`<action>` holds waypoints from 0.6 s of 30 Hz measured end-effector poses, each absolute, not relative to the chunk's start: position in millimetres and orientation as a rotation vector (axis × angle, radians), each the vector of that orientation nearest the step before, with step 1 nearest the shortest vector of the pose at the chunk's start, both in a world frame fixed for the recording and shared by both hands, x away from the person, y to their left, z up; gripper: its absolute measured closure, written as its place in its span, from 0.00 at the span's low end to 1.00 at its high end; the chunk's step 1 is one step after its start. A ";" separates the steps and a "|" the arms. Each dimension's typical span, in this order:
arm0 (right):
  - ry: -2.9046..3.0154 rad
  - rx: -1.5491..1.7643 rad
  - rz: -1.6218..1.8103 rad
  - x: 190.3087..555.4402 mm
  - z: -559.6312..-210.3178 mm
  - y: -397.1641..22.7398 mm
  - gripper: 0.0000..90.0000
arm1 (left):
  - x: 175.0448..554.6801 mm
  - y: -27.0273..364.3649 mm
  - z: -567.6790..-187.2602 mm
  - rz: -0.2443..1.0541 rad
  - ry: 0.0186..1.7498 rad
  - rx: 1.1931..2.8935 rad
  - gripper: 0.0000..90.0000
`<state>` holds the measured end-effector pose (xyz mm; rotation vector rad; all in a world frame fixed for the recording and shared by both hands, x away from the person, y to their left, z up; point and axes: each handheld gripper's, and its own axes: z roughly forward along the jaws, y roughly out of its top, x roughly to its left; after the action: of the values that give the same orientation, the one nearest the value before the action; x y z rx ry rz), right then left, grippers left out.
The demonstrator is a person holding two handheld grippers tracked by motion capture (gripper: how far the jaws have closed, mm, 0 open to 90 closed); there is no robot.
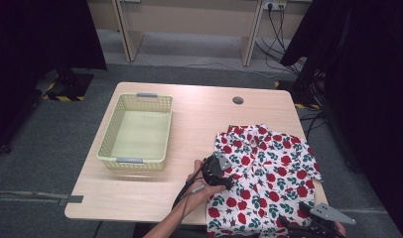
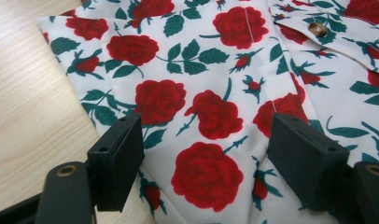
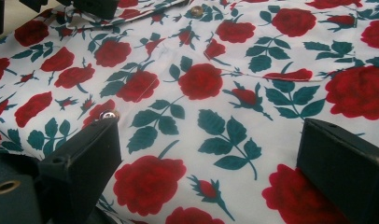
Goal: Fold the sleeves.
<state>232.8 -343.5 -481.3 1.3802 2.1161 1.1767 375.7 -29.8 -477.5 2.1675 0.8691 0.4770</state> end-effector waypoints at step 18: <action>2.037 1.428 1.168 234.8 -476.9 -359.6 0.07 | 369.3 7.9 -477.7 0.499 0.954 2.145 0.32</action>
<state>234.8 -359.6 -476.9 1.4284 2.0374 1.1683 369.3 7.9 -477.7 2.1447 0.9540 0.4987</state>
